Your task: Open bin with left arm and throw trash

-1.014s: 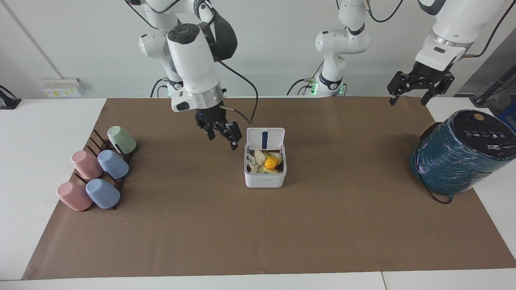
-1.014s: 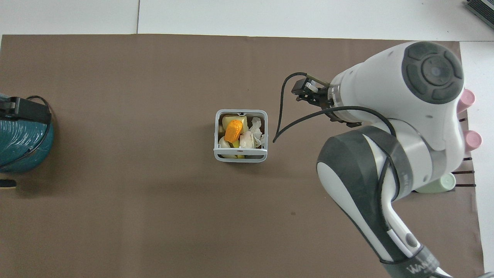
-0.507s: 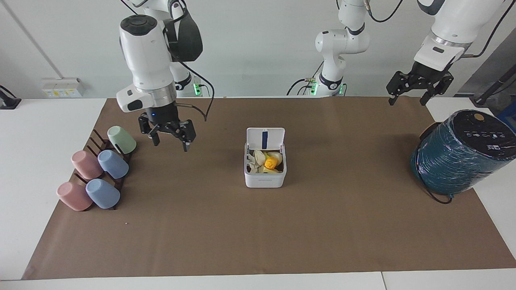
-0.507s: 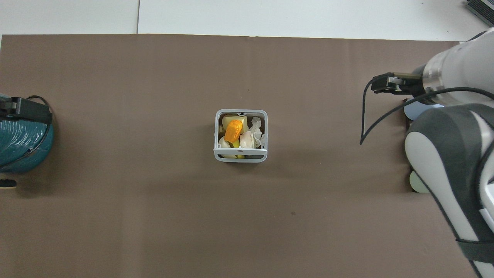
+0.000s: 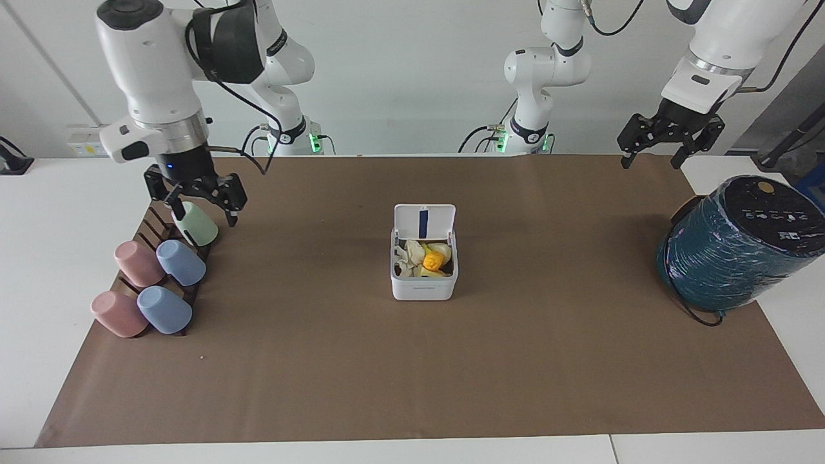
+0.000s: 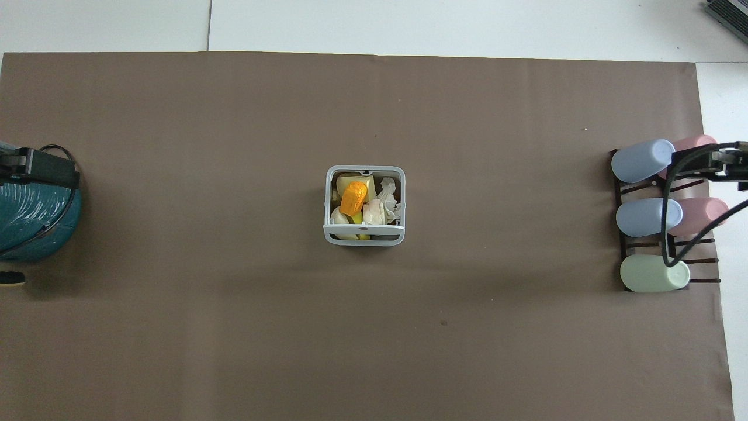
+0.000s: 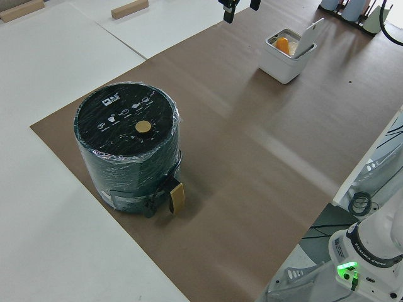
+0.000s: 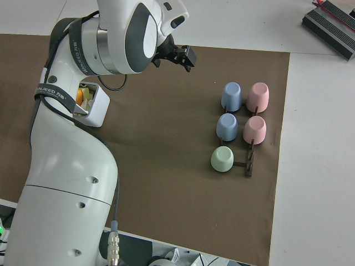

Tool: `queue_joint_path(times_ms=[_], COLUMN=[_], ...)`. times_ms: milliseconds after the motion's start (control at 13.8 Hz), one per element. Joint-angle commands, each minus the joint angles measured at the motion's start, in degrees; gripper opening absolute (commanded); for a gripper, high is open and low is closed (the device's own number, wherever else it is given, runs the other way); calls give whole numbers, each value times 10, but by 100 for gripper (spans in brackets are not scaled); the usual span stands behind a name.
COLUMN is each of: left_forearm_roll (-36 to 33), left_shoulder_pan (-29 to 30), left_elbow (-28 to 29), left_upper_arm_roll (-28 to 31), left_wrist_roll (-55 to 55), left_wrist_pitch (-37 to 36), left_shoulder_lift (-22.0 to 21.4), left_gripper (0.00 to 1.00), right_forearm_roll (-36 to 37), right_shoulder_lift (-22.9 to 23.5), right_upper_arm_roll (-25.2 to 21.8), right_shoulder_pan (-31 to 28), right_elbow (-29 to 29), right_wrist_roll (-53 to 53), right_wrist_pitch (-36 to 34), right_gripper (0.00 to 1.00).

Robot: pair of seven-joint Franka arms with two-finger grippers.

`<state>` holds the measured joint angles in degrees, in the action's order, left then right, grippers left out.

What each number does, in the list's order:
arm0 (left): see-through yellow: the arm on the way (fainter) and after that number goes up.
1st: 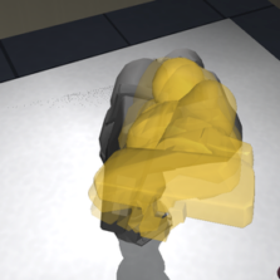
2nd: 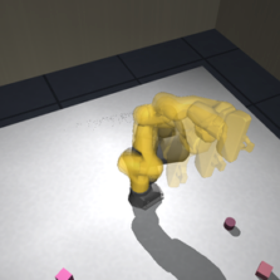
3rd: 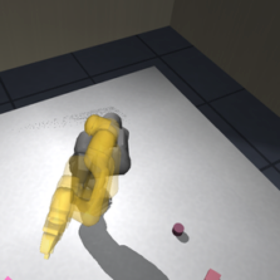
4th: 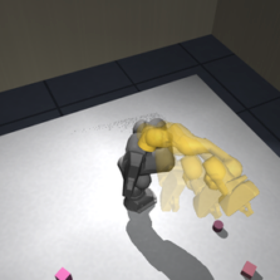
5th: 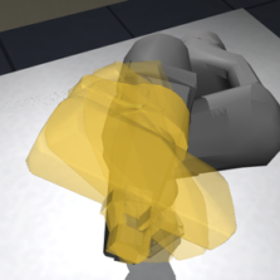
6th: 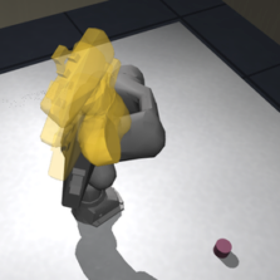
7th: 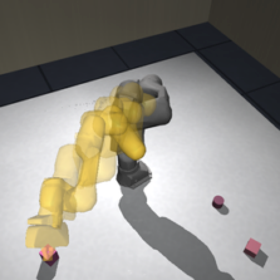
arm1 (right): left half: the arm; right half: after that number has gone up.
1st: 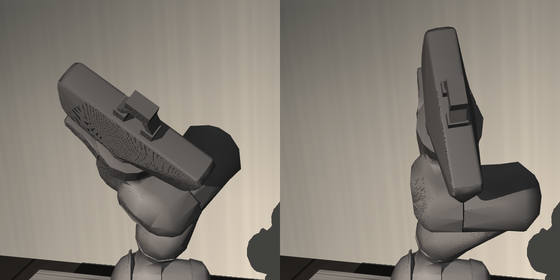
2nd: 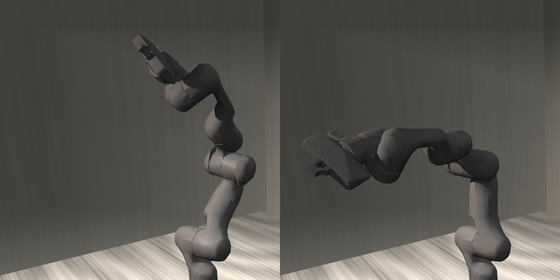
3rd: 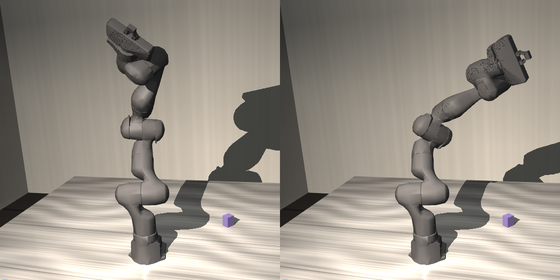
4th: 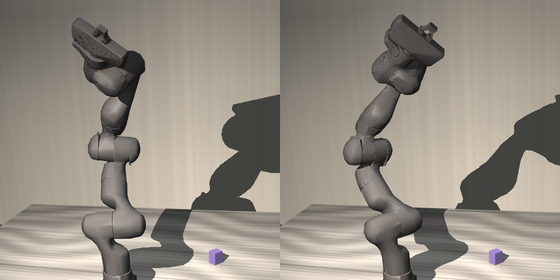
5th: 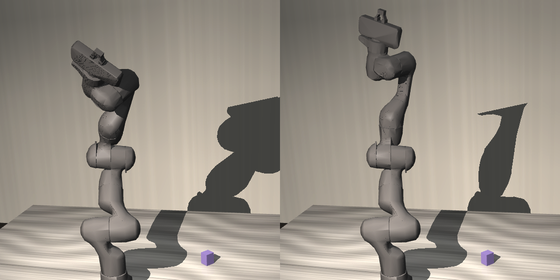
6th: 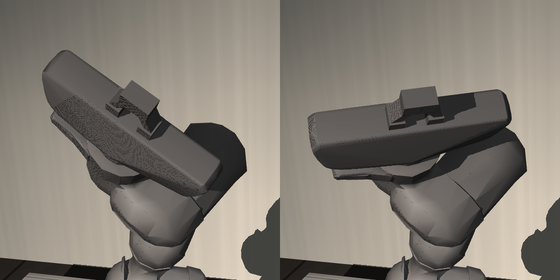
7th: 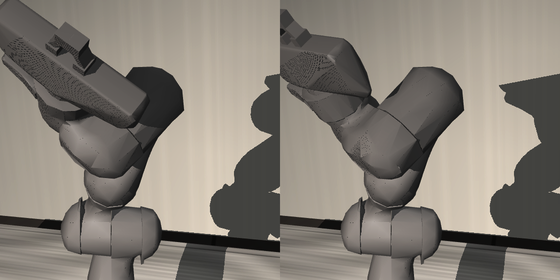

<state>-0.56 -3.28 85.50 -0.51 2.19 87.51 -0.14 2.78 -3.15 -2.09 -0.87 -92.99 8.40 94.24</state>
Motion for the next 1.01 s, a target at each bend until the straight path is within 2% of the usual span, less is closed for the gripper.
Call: queue_joint_path(times_ms=[0,217,941], left_forearm_roll=[6,6,6], left_shoulder_pan=[5,5,6], left_elbow=[26,26,27], left_upper_arm_roll=[0,0,0], left_wrist_roll=[7,7,7], left_wrist_pitch=[9,9,8], left_shoulder_lift=[-20,-21,-21], left_gripper=[100,100,100], right_forearm_roll=[-34,-13,-4], right_shoulder_lift=[-25,-24,-27], right_upper_arm_roll=[4,-3,-3], right_shoulder_pan=[-37,0,10], right_elbow=[-7,-8,-12], right_wrist_roll=[-15,-21,-20], right_wrist_pitch=[-31,-31,-45], right_gripper=[100,100,100])
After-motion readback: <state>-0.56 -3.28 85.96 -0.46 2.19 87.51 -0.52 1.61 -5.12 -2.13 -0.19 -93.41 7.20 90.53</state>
